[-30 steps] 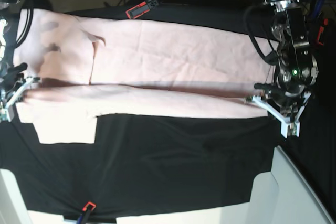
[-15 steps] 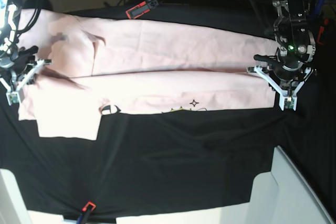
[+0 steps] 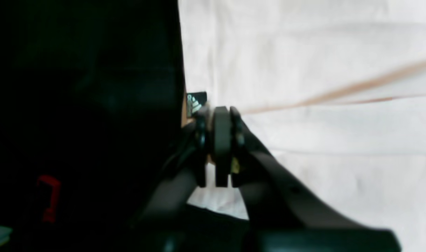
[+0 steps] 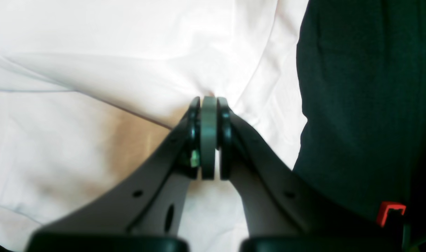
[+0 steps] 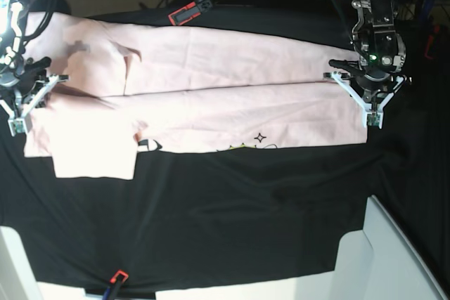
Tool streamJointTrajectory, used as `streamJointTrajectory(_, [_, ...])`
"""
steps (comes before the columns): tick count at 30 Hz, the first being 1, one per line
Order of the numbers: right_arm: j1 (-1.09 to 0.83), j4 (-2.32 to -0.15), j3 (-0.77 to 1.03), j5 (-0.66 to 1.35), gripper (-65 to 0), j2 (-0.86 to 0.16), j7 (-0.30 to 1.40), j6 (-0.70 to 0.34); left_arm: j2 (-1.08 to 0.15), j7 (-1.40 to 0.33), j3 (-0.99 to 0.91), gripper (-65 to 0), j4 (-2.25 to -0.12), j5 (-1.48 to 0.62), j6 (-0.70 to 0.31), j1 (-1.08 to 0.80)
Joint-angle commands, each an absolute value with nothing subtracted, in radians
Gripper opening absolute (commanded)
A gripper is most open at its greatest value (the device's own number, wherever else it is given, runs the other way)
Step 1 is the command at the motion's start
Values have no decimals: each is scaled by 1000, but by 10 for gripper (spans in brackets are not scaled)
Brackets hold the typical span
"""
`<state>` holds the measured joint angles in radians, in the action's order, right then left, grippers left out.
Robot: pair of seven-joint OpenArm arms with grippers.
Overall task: Fold the T-shirt properly
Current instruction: 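Release the shirt and reposition both grippers at the shirt ends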
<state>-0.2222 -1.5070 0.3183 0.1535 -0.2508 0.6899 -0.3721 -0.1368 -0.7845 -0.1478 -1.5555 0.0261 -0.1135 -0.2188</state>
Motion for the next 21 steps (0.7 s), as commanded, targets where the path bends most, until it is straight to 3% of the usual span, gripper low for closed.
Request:
streamJointTrajectory(1, [-214, -1518, 323, 157, -647, -269, 674, -367, -147, -771, -153, -650, -1569, 28, -110, -214])
streamJointTrajectory(10, [-214, -1518, 331, 156, -633, -272, 674, -361, -148, -771, -154, -650, -1573, 35, -110, -185])
streamJointTrajectory(13, [-214, -1518, 332, 156, -560, -271, 676, -361, -148, -777, -153, -638, -1572, 35, -110, -185])
streamJointTrajectory(18, [-209, -1526, 363, 156, -374, -268, 750, -360, -148, -779, -153, -428, -1572, 35, -110, -197])
streamJointTrajectory(21, [-197, -1534, 404, 157, -358, -248, 768, -360, -148, -779, -162, -371, -1580, 31, -110, -211])
